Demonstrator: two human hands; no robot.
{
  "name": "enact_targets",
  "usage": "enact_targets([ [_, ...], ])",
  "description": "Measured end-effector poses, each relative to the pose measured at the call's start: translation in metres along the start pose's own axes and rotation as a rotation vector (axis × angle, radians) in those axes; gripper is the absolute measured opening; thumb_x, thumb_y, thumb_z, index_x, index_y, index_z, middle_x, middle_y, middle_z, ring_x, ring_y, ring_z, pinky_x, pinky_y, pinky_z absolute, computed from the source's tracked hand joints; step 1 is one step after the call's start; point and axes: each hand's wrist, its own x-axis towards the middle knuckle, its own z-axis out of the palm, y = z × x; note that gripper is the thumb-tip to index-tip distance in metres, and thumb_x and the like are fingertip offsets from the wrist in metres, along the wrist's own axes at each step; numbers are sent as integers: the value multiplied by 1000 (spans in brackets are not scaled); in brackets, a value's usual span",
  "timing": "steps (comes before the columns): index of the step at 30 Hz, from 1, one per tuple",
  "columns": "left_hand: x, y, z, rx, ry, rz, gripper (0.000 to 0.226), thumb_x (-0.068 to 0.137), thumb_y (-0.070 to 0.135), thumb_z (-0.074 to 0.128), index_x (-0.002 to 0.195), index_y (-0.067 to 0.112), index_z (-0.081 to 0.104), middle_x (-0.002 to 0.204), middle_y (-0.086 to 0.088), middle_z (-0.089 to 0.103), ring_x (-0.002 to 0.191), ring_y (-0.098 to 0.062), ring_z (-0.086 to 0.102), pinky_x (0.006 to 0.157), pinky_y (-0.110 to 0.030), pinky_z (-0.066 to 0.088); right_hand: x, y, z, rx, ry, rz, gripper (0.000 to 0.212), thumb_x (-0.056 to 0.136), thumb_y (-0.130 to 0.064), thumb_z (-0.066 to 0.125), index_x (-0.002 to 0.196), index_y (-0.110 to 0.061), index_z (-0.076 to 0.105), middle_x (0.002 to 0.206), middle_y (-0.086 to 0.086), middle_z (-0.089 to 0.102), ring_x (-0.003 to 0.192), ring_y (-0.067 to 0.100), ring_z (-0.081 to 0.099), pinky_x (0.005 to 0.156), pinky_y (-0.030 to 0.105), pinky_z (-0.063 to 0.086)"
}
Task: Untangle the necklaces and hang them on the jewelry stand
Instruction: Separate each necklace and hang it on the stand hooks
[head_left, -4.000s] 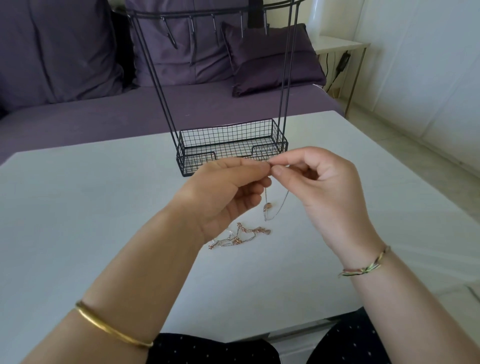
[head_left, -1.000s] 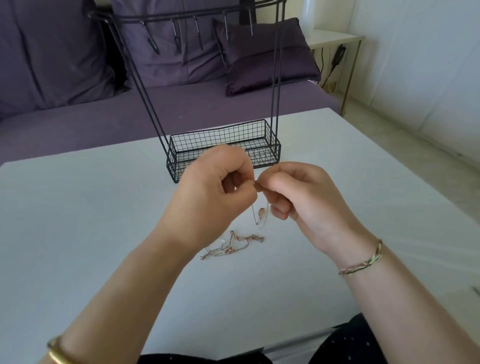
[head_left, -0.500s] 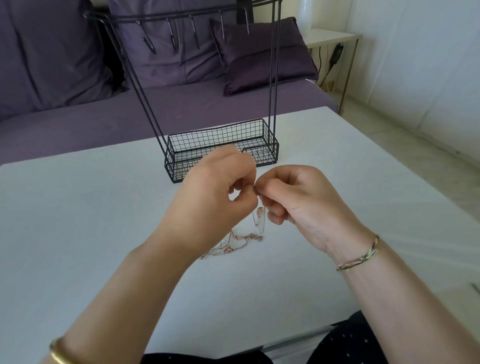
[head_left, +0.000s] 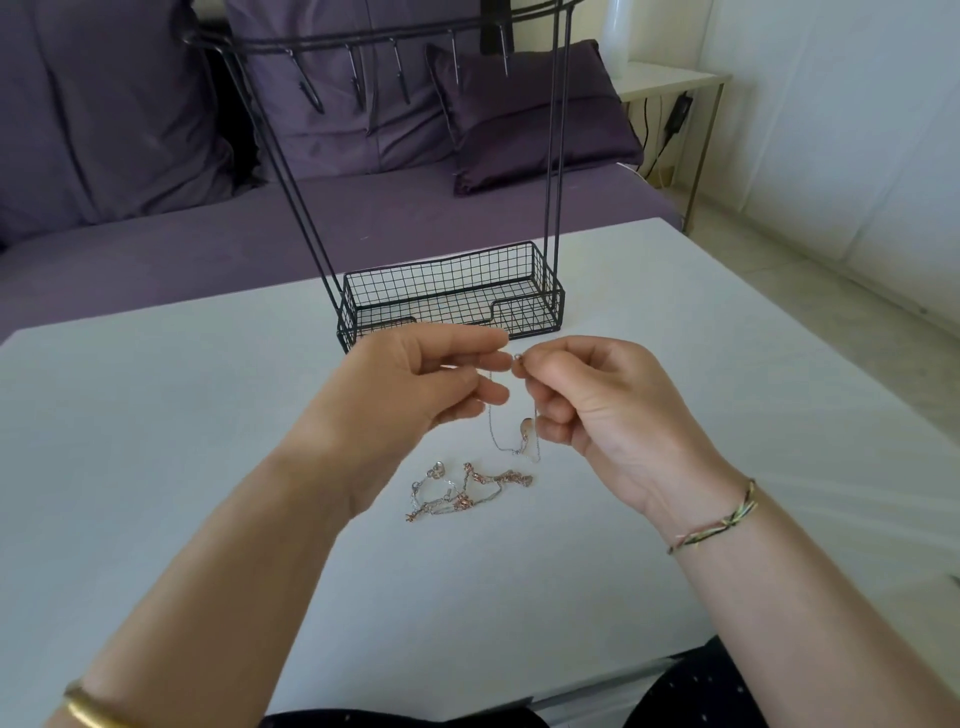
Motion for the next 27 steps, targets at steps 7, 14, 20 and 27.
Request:
enact_targets([
  [7, -1, 4, 2, -90, -66, -22, 41, 87, -12, 51, 108, 19, 68, 114, 10, 68, 76, -13, 70, 64, -16, 50, 0, 1, 1, 3, 18, -32, 21, 84, 0, 57, 66, -6, 65, 48, -4, 46, 42, 9, 36, 43, 22, 33],
  [14, -4, 7, 4, -216, -145, -60, 53, 84, -16, 50, 123, 19, 60, 128, 11, 60, 69, -15, 69, 58, -17, 50, 0, 2, 1, -10, 21, -46, 23, 86, -2, 57, 66, -8, 66, 51, -2, 47, 44, 9, 37, 45, 22, 36],
  [20, -5, 7, 4, -242, -185, -71, 68, 75, -14, 59, 134, 19, 51, 137, 12, 52, 65, -18, 68, 51, -16, 47, 0, 2, 1, -15, 20, -68, 21, 87, -4, 57, 69, -6, 66, 50, -3, 46, 43, 9, 37, 44, 22, 35],
  [27, -6, 8, 7, -229, -254, -75, 79, 66, -9, 58, 139, 20, 45, 141, 14, 48, 58, -18, 66, 48, -18, 46, 0, 2, 0, -9, 28, -82, 21, 86, -2, 56, 68, -7, 66, 49, -4, 46, 44, 10, 38, 46, 23, 36],
])
